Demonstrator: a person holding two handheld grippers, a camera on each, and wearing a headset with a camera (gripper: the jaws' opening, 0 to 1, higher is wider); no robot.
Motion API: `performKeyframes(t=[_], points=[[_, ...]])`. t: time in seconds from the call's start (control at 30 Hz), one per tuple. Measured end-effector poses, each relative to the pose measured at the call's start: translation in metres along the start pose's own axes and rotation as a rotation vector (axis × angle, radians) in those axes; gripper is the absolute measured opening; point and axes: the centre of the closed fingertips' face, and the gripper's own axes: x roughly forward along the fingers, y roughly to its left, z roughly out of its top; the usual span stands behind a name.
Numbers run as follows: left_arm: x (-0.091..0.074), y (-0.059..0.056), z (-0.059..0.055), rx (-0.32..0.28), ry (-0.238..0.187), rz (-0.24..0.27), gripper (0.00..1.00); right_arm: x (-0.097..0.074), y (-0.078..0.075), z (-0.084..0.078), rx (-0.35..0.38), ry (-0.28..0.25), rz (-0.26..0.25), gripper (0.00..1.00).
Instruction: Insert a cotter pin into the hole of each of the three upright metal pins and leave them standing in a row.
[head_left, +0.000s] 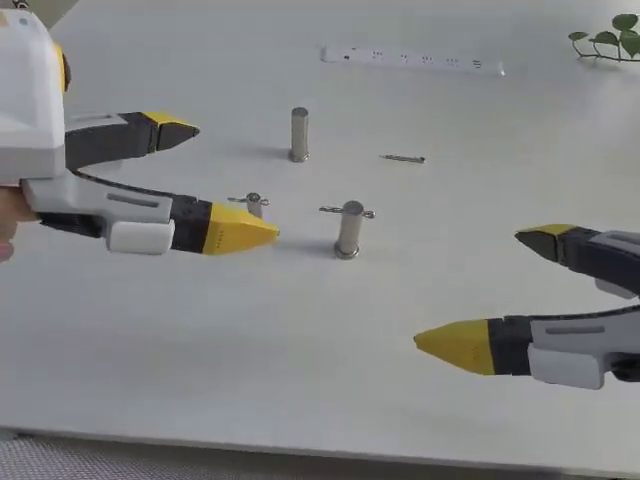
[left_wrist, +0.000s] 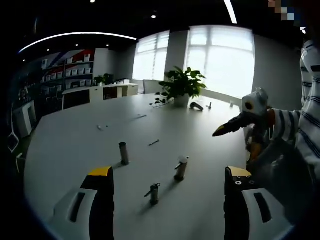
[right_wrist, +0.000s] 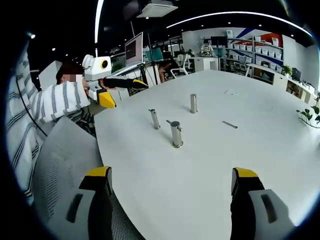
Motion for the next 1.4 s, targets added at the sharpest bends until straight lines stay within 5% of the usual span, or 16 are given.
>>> performKeyframes(t=[0.2,0.27,0.4,0.57,1.07,1.4], points=[[0.021,0.03,0.016,0.006,-0.011,-0.009,0.85,-0.002,-0.002,-0.003,0.02,0.004,-0.015,0.98],[0.029,0.032,0.022,-0.043,-0.03,-0.046,0.83,-0.003,-0.002,-0.004,0.027,0.004,-0.017,0.98],[0.042,0.047,0.027,-0.047,-0.039,-0.039,0.82,-0.004,-0.003,-0.006,0.038,0.007,-0.023,0.98],[0.054,0.062,0.012,-0.015,0.054,0.002,0.76,-0.007,-0.009,-0.006,0.053,0.001,-0.037,0.96],[0.084,0.091,0.0,0.016,0.121,0.037,0.43,-0.009,-0.012,-0.014,0.051,0.026,-0.045,0.96],[0.105,0.102,-0.021,0.076,0.21,0.021,0.34,-0.008,-0.013,-0.018,0.069,0.032,-0.049,0.96]])
